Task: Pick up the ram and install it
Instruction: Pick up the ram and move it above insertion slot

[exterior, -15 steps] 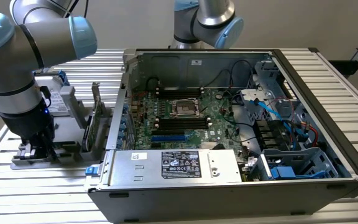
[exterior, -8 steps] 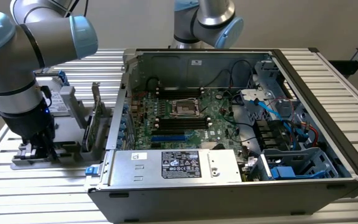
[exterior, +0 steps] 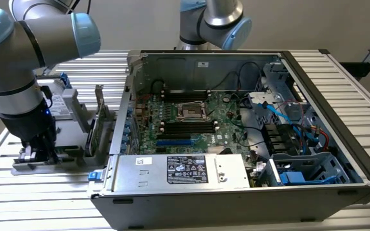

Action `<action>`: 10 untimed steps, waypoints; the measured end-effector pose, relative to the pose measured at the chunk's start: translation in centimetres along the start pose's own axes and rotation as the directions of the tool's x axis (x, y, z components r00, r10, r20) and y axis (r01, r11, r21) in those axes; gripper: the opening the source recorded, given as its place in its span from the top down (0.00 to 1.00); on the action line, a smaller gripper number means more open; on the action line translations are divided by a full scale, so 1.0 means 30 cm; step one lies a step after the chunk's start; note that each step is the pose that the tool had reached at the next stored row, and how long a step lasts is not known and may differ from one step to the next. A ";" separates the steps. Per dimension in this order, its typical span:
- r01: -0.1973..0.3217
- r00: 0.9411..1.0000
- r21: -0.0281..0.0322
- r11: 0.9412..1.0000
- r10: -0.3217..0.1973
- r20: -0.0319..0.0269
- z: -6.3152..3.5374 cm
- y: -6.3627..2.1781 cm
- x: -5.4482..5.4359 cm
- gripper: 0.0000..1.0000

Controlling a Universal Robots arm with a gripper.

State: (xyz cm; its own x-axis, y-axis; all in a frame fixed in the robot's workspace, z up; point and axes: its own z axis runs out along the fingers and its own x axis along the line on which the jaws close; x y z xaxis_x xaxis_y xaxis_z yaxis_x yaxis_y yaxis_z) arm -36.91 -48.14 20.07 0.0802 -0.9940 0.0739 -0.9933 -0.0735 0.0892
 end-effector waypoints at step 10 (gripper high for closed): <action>-0.006 1.000 -0.001 1.000 0.006 0.001 -0.019 0.001 -0.002 0.86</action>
State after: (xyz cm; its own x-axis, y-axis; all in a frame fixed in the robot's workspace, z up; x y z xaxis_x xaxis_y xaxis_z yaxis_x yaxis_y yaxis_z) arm -36.90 -48.05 20.63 0.0738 -0.9945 0.0740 -0.9937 -0.0671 0.0893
